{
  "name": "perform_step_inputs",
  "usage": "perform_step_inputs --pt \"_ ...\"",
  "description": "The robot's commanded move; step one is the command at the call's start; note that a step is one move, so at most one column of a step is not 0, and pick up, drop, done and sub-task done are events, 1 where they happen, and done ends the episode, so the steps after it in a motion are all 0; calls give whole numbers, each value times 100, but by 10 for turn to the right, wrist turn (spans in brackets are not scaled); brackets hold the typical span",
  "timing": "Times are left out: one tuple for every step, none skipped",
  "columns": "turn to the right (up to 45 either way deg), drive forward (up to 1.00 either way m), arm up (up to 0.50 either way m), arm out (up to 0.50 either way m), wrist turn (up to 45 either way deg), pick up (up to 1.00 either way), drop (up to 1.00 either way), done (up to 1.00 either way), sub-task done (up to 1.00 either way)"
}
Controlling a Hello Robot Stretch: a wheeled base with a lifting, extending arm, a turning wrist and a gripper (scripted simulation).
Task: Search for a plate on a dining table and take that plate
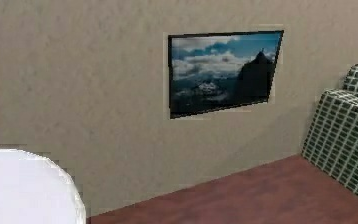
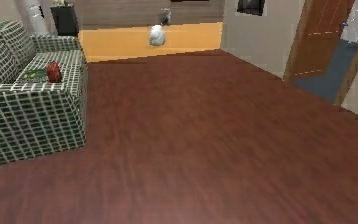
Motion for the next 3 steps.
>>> perform_step_inputs --pt "0 15 0 0 0 0 0 0 0" --pt "-450 0 0 0 0 0 0 0 0" --pt "-450 0 0 0 0 0 0 0 0"
